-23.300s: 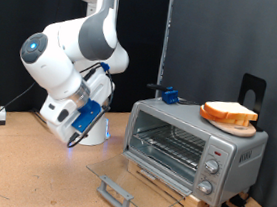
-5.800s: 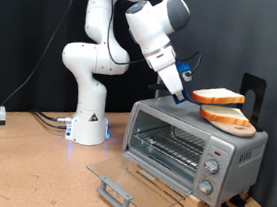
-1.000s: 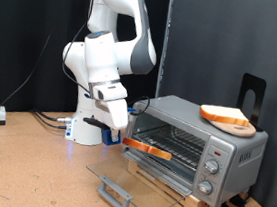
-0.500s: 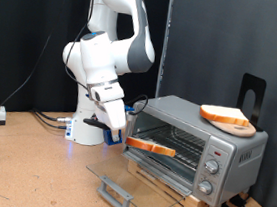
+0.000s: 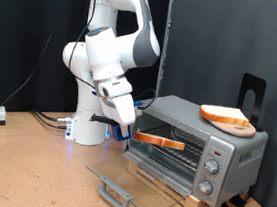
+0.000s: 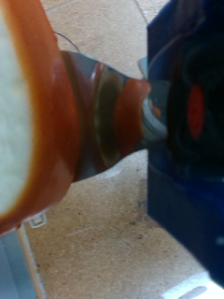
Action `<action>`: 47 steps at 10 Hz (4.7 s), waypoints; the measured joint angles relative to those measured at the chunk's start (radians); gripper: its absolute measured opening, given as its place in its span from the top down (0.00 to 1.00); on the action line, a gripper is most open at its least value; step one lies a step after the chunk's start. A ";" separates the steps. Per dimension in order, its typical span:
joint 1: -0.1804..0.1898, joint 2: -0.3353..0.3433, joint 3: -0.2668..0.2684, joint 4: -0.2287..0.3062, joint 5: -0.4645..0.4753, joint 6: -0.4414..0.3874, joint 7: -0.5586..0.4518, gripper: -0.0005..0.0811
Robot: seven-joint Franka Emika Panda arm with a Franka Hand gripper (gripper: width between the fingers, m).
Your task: Make a piece of toast with the oven
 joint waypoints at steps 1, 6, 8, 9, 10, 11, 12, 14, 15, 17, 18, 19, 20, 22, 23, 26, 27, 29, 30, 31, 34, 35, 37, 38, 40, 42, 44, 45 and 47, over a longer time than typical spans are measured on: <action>0.011 -0.012 0.010 -0.007 0.007 -0.002 0.004 0.51; -0.008 -0.043 0.075 -0.057 -0.082 0.047 0.021 0.51; -0.016 -0.042 0.080 -0.061 -0.088 0.064 0.023 0.51; -0.016 -0.041 0.077 -0.061 -0.065 0.064 0.021 0.51; -0.015 -0.041 0.072 -0.062 -0.033 0.064 0.011 0.51; -0.014 -0.040 0.067 -0.062 -0.001 0.064 -0.012 0.51; -0.014 -0.040 0.063 -0.062 0.016 0.064 -0.032 0.51; -0.008 -0.042 0.077 -0.040 0.019 0.029 -0.024 0.51; -0.002 -0.042 0.077 -0.030 0.024 0.005 -0.024 0.51; 0.007 -0.051 0.089 -0.026 0.026 0.002 -0.015 0.51; 0.004 -0.072 0.114 -0.033 0.001 0.007 0.021 0.51; -0.007 -0.089 0.133 -0.041 -0.046 0.007 0.051 0.51; -0.032 -0.100 0.139 -0.046 -0.113 -0.009 0.070 0.51; -0.113 -0.113 0.152 -0.045 -0.260 -0.080 0.130 0.51; -0.138 -0.115 0.160 -0.046 -0.292 -0.093 0.155 0.51; -0.150 -0.115 0.140 -0.052 -0.274 -0.095 0.150 0.51; -0.149 -0.115 0.129 -0.053 -0.251 -0.094 0.135 0.51; -0.148 -0.115 0.108 -0.054 -0.205 -0.095 0.094 0.51; -0.148 -0.115 0.098 -0.054 -0.188 -0.101 0.074 0.51; -0.148 -0.115 0.090 -0.054 -0.173 -0.110 0.053 0.51; -0.148 -0.115 0.072 -0.054 -0.150 -0.141 0.020 0.51; -0.139 -0.116 0.081 -0.053 -0.140 -0.154 0.034 0.51; -0.103 -0.122 0.121 -0.051 -0.109 -0.156 0.088 0.51; -0.096 -0.122 0.127 -0.048 -0.095 -0.161 0.099 0.51; -0.093 -0.122 0.132 -0.042 -0.077 -0.165 0.117 0.51; -0.091 -0.121 0.151 -0.039 -0.068 -0.165 0.167 0.51; -0.092 -0.119 0.172 -0.039 -0.066 -0.164 0.199 0.51; -0.095 -0.116 0.172 -0.039 -0.069 -0.164 0.200 0.51; -0.113 -0.105 0.172 -0.037 -0.074 -0.164 0.200 0.51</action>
